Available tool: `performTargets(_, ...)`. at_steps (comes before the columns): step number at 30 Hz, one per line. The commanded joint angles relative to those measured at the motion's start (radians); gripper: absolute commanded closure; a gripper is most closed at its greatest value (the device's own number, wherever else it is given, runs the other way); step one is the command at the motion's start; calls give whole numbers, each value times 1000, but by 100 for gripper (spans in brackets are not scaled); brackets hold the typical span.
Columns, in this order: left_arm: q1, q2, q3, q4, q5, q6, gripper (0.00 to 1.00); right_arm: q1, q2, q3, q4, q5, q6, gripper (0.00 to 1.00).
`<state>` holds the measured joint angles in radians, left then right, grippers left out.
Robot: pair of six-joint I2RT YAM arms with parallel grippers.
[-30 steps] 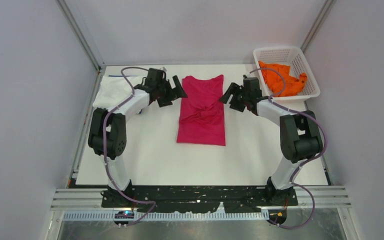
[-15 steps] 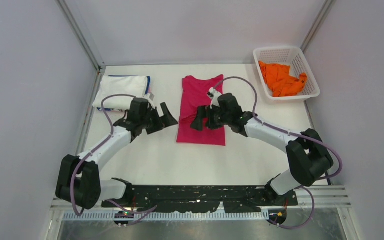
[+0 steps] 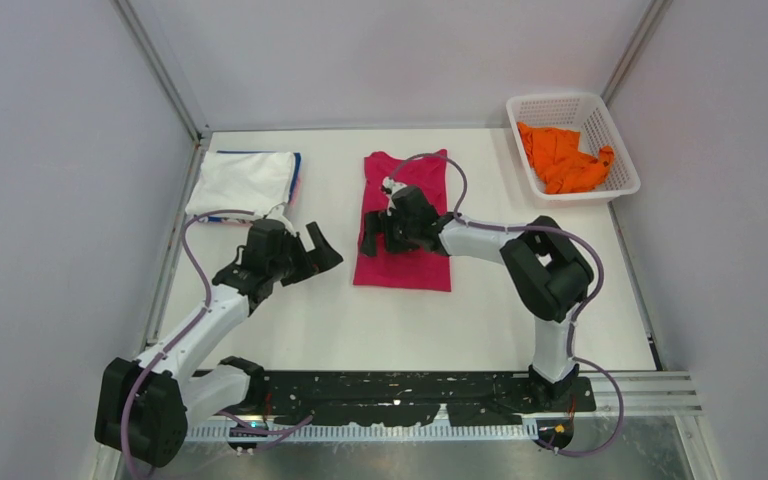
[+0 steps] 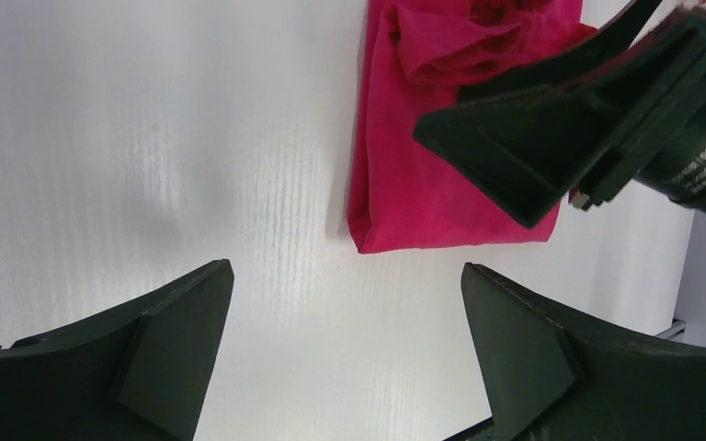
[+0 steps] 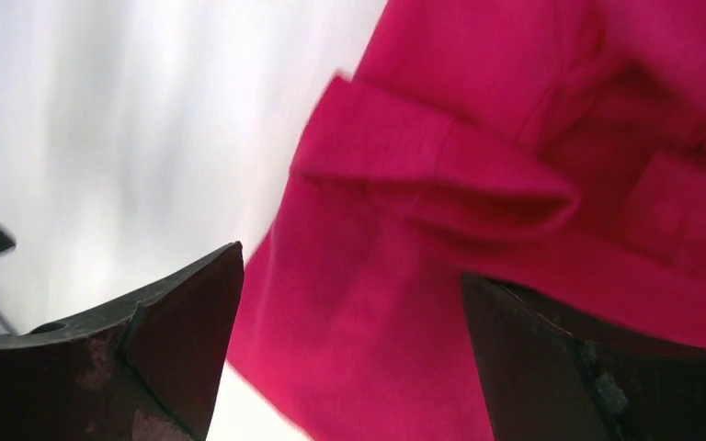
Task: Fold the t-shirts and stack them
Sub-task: Fold the folded rectangular tshirt in 1/3 of the way, then grab one side of the 2/3 rectangular tshirt with both arms
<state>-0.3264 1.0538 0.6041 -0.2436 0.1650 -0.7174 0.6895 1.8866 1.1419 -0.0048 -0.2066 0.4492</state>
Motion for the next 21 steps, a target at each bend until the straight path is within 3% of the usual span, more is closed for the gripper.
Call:
performTargets(1, -2, -22, -4, 18, -39, 13, 0, -30, 86, 176, 36, 128, -15, 5)
performTargets(8, -2, -29, 0, 6, -58, 25, 0, -137, 239, 443, -75, 148, 17, 5)
performTargets(12, -2, -10, 7, 8, -39, 27, 0, -157, 226, 494, -101, 97, -22, 5)
performTargets(16, -3, 17, 8, 28, 2, 18, 0, -156, 68, 386, -82, 122, -72, 5)
performTargets(21, -33, 84, 21, 31, 1, -19, 0, -157, -308, 12, -8, 344, -82, 5)
